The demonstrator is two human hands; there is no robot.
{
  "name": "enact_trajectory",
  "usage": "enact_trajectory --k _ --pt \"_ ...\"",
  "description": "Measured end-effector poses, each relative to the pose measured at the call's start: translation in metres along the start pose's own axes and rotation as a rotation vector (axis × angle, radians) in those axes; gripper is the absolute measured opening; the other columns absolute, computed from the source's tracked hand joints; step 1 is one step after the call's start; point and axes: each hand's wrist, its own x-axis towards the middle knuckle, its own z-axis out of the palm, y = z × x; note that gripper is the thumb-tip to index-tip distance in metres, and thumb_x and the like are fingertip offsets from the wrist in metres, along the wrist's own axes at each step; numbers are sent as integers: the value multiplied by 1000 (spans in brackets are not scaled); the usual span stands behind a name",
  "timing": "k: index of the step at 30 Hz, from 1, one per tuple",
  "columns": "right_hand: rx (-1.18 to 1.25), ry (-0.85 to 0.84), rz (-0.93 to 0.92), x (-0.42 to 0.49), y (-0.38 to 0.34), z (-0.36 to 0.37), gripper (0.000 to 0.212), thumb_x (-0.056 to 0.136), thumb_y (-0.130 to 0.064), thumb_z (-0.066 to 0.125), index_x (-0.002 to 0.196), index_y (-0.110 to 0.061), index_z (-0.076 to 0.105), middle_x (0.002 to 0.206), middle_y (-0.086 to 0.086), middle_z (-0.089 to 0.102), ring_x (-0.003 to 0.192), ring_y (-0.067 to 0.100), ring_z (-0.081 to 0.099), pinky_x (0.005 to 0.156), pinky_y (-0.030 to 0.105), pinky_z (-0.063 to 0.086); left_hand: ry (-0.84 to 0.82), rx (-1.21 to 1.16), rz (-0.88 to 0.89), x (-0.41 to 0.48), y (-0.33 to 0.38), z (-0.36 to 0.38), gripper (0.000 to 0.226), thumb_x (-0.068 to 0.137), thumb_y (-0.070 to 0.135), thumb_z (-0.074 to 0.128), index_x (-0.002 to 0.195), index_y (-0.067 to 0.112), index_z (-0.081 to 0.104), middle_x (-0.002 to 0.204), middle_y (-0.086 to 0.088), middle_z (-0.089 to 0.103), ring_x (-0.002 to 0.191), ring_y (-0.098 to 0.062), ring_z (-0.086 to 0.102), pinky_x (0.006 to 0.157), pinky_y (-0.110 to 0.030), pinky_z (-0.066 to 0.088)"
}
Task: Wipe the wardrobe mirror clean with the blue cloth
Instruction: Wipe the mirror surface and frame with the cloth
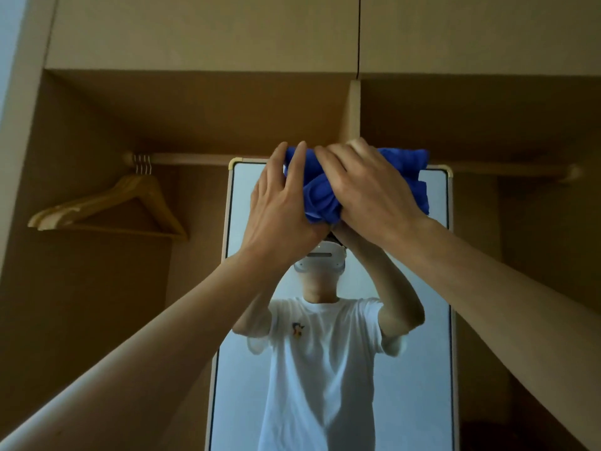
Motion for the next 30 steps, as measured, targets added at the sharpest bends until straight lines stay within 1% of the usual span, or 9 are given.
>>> enact_trajectory --k 4,7,9,12,15,19,25,28,30 --pt "-1 17 43 10 8 -1 51 92 -7 58 141 -6 48 132 13 59 116 32 52 97 42 44 2 51 48 19 -4 -8 102 76 42 78 158 14 24 160 -9 21 146 -30 28 115 -50 36" --pt "-16 -12 78 7 11 1 61 88 -14 60 147 -18 45 138 9 55 118 32 49 98 44 39 28 51 75 23 -6 -9 91 75 37 79 152 16 34 151 -7 32 134 -28 40 109 -46 42" --pt "-24 -19 106 5 10 3 64 86 -18 63 148 -24 45 138 6 55 116 32 50 98 47 39 58 51 97 21 -8 -7 83 75 34 79 147 16 41 145 -7 39 127 -26 46 106 -41 43" --pt "-8 -29 136 2 6 5 68 82 -19 66 147 -27 46 139 3 56 117 32 50 96 49 42 84 31 112 17 -10 -4 75 74 29 79 141 13 48 136 -7 45 120 -25 49 101 -36 43" --pt "5 -45 136 -1 1 5 70 80 -17 66 146 -24 45 138 2 57 118 31 51 93 49 44 83 10 106 14 -12 -4 72 73 27 78 138 13 50 132 -6 48 117 -25 51 100 -39 46" --pt "39 -54 142 -10 -4 5 66 78 -16 68 142 -15 49 134 5 61 117 31 53 91 48 46 63 25 119 6 -14 0 68 73 27 80 133 10 52 130 -8 49 112 -27 52 97 -40 46" --pt "54 -23 146 -28 -11 13 51 78 -17 69 127 -7 59 120 11 68 109 33 60 89 47 49 45 6 116 -15 -20 9 66 74 24 78 132 9 51 127 -9 49 109 -25 50 93 -30 40" --pt "55 11 148 -40 -17 19 55 74 -15 76 125 -5 60 120 13 68 106 35 61 87 48 51 40 -24 120 -28 -21 12 65 74 21 78 132 8 52 128 -10 49 109 -25 51 92 -30 41" --pt "53 16 157 -48 -21 22 59 73 -18 78 128 -6 59 124 12 66 108 34 60 89 48 51 35 -45 120 -36 -21 14 64 75 21 77 132 7 51 129 -11 49 110 -26 52 94 -35 45"
